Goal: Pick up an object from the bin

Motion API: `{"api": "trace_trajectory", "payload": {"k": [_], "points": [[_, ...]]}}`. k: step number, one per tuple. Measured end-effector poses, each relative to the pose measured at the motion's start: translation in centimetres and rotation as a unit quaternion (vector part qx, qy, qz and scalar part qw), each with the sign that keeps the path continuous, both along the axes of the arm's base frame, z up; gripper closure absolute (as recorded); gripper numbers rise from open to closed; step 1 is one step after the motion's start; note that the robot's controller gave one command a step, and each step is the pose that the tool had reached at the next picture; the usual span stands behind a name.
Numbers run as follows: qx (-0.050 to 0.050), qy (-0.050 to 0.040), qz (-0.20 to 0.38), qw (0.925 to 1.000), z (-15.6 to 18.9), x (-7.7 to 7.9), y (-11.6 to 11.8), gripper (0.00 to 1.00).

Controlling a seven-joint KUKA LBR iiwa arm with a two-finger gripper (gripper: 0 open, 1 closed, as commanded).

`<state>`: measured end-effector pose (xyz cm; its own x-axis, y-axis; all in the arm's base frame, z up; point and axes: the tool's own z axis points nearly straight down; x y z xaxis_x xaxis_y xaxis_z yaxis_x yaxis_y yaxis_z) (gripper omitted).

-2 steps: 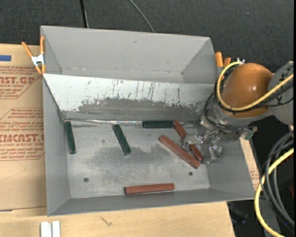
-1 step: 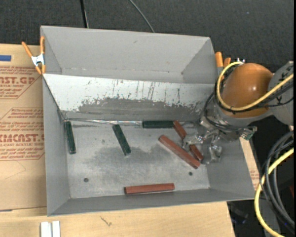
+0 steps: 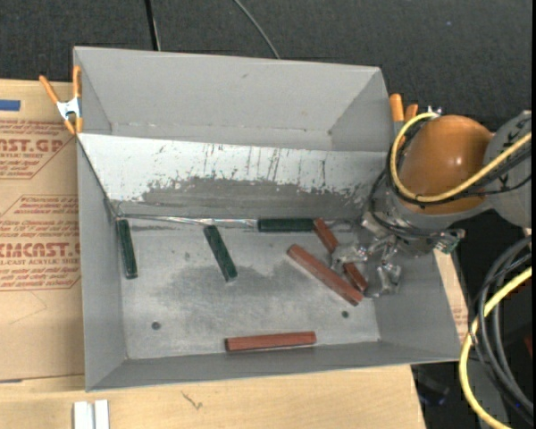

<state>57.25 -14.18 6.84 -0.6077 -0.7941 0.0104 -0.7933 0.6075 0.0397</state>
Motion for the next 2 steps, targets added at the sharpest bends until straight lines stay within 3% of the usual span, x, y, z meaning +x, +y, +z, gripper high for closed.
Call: {"api": "trace_trajectory", "payload": {"k": [1,2], "points": [[-0.006,-0.0167,0.025,0.9995,0.0,-4.1,2.0,1.00],[-0.005,-0.0158,0.030,0.9994,5.1,-5.0,1.6,1.00]]}}
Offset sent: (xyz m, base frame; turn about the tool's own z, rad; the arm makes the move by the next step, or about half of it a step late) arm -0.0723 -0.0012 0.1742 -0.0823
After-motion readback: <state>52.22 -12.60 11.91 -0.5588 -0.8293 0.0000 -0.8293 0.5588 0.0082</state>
